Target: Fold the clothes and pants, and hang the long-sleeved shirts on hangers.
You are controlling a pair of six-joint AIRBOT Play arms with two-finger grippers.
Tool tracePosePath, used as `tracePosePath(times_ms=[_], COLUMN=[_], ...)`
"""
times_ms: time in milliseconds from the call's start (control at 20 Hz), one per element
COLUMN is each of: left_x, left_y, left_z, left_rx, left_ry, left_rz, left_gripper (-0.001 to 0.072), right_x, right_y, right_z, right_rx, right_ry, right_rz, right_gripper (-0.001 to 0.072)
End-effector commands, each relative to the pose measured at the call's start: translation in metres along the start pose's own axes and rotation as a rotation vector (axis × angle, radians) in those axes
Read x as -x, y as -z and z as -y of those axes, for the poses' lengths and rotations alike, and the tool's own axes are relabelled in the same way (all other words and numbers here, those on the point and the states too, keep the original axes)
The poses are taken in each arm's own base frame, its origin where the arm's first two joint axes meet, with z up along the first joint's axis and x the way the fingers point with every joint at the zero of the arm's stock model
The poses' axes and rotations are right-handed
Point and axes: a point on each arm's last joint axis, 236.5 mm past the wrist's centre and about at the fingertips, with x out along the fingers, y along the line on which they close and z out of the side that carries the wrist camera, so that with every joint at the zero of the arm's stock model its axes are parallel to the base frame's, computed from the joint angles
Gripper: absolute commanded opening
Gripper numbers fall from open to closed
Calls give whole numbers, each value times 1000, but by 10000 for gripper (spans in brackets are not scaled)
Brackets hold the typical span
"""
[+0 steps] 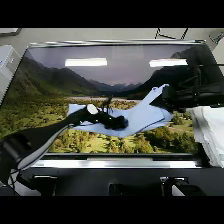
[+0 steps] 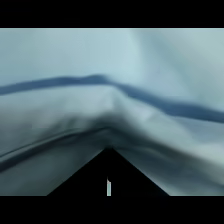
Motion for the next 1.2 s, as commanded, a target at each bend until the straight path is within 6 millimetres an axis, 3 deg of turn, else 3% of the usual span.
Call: tracePosePath(times_ms=[0,150,250,350,450,600,750,800,900,950,1050,1100,1150], left_x=[-51,-48,-25,25,105,268,417,459,521,543,567,572,574], left_y=[18,2,-15,-42,-82,-122,-110,-97,-69,-56,-35,-27,-20], left_z=[46,76,65,38,5,-34,-35,-29,-12,-5,4,5,4], left_rx=[102,11,-50,-152,-214,-230,-208,-206,-218,-226,-234,-231,-226], left_ry=[99,137,119,34,-103,-286,-359,-372,-395,-410,-427,-435,-447], left_rz=[71,151,136,143,226,450,708,798,954,1015,1082,1090,1086], left_gripper=[24,23,21,20,20,20,21,22,22,22,22,22,22], right_x=[18,10,1,-17,-51,-127,-219,-248,-304,-327,-354,-354,-348], right_y=[18,9,-14,-30,-36,-30,-19,-13,8,19,27,22,12], right_z=[-15,-10,-20,-41,-62,-78,-85,-86,-85,-86,-85,-82,-76], right_rx=[0,-39,-51,-54,-40,-43,-96,-133,-238,-317,-407,-405,-396], right_ry=[7,-4,-83,-219,-315,-342,-335,-338,-361,-386,-443,-466,-470], right_rz=[17,13,57,49,4,-96,-174,-200,-276,-312,-337,-329,-314], right_gripper=[43,42,42,42,42,43,44,44,50,128,573,639,639])
